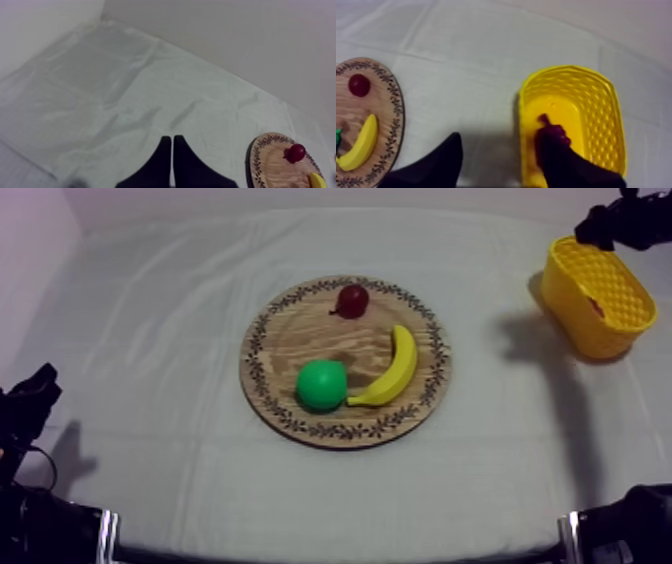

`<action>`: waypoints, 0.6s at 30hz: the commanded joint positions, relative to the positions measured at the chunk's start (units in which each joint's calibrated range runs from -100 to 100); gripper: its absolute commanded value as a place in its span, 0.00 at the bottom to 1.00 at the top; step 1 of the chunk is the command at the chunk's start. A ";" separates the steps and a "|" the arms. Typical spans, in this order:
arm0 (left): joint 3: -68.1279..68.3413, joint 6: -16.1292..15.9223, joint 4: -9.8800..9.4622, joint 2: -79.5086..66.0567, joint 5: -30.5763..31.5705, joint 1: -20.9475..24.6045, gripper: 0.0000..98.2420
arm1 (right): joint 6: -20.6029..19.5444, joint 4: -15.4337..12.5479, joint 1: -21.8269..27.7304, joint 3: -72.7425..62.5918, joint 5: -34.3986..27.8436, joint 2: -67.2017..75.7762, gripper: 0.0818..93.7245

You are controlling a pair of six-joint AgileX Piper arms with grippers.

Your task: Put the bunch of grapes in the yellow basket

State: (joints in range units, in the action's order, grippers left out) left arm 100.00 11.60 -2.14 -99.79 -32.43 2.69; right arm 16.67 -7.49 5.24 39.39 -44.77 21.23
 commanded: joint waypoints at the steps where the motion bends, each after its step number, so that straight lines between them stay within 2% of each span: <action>1: 0.00 0.00 0.02 0.05 0.01 0.03 0.00 | -3.88 2.21 -2.67 7.12 1.04 11.53 0.39; 5: 0.00 -0.02 0.02 0.05 0.01 0.03 0.00 | -9.31 6.44 -6.91 14.79 0.76 23.30 0.22; 9: 0.00 0.00 0.02 0.05 0.01 0.03 0.00 | -11.96 8.40 -9.01 24.06 2.63 34.92 0.07; 12: 0.00 0.00 0.02 0.05 0.01 0.03 0.00 | -12.33 8.92 -9.27 31.87 5.04 43.10 0.03; 18: 0.00 0.00 0.02 0.05 0.01 0.03 0.00 | -12.94 9.67 -8.54 46.51 8.55 56.60 0.01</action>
State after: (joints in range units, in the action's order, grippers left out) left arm 100.00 11.60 -2.14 -99.79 -32.43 2.69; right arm 3.88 2.05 -3.40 77.80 -37.23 68.92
